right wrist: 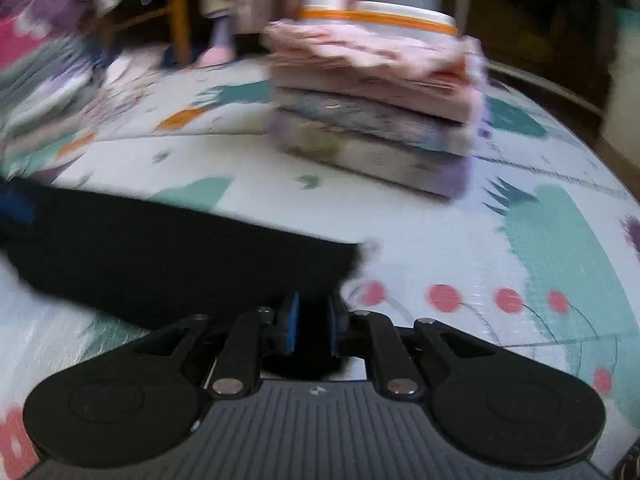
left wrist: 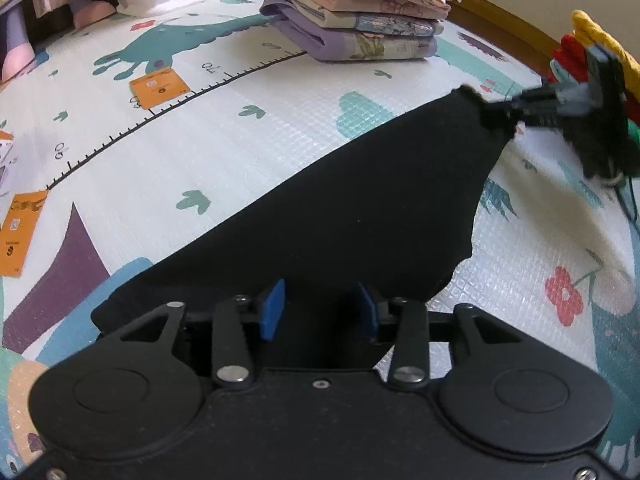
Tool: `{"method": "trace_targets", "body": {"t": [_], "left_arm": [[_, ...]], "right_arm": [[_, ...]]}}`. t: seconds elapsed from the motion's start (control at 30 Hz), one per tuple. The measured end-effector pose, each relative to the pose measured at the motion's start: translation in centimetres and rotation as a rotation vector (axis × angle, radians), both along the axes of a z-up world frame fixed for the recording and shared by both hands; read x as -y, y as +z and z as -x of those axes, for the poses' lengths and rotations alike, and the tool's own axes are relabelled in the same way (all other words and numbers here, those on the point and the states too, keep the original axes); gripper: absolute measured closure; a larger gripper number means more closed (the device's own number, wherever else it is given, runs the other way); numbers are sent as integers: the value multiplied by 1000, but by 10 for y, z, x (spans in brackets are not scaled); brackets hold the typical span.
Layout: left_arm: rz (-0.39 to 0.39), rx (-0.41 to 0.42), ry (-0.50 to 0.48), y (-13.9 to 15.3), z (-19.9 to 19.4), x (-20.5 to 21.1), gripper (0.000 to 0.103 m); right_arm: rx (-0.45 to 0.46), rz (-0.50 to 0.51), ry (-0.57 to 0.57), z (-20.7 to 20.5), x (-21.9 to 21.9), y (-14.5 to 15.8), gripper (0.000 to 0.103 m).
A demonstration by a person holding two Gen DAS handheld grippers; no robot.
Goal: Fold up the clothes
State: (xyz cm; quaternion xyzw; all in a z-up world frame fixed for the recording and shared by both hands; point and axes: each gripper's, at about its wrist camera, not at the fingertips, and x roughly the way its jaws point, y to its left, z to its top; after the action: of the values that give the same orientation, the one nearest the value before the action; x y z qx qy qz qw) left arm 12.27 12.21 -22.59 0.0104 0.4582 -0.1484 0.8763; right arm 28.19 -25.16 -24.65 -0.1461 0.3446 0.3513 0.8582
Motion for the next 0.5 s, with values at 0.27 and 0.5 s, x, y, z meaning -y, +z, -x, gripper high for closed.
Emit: {"method": "trace_targets", "body": {"t": [0.27, 0.5], "left_arm": [[14, 3, 6, 0, 1, -2, 64], [16, 2, 14, 0, 0, -2, 64]], "right_arm": [[-215, -251, -335, 1, 50, 9, 63], [-612, -585, -557, 23, 57, -20, 51]]}}
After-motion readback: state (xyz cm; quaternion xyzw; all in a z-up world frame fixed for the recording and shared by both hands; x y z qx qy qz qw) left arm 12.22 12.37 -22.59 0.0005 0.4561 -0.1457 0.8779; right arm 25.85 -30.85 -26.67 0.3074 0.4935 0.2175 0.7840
